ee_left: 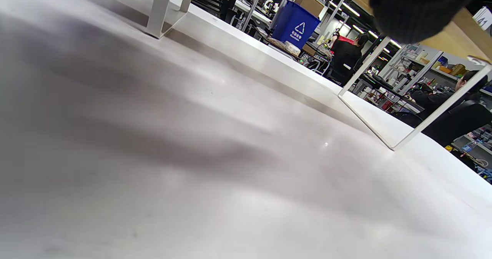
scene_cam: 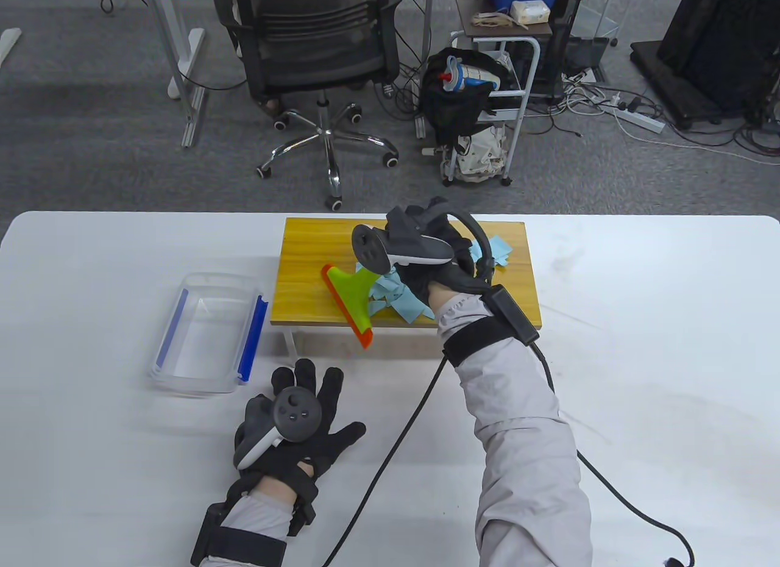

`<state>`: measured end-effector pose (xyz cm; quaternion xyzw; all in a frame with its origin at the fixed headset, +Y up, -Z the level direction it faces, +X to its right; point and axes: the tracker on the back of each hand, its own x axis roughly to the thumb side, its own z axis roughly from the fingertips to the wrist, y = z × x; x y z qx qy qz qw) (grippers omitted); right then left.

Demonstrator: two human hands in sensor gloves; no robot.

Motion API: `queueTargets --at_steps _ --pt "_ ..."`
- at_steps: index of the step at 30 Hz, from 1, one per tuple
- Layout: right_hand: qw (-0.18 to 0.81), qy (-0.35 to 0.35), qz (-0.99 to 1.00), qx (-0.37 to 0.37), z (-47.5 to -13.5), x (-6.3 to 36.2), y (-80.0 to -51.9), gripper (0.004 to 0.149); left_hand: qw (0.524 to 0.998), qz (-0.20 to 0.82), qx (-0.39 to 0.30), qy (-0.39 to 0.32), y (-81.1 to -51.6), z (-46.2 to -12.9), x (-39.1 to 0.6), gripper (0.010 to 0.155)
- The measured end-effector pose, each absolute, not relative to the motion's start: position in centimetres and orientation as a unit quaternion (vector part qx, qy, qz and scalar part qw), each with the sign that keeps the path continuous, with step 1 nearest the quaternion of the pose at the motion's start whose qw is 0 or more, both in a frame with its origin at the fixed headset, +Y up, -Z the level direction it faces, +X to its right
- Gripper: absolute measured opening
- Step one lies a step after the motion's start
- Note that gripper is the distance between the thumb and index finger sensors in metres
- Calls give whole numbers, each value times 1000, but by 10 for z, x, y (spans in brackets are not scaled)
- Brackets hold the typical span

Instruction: Scrape paper scraps from tabletop organizer into plastic storage box

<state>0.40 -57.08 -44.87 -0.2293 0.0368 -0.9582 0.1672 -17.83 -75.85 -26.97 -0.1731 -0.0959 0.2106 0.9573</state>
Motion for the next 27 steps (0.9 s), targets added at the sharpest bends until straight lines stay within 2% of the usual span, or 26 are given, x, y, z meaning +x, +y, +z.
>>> queueTargets --at_steps 6,13,18,27 --pt "215 89 -955 -186 -454 15 -569 51 957 211 -172 -97 -758 -270 -179 89" --pt "238 87 -956 -145 -457 22 -559 51 957 213 -173 -98 -758 -270 -179 89" --pt "147 103 -977 -113 -461 31 -552 54 957 213 -174 -98 -759 -270 -179 89" --pt "191 45 -977 -87 -459 24 -582 70 956 215 -176 -97 -759 -270 -179 89"
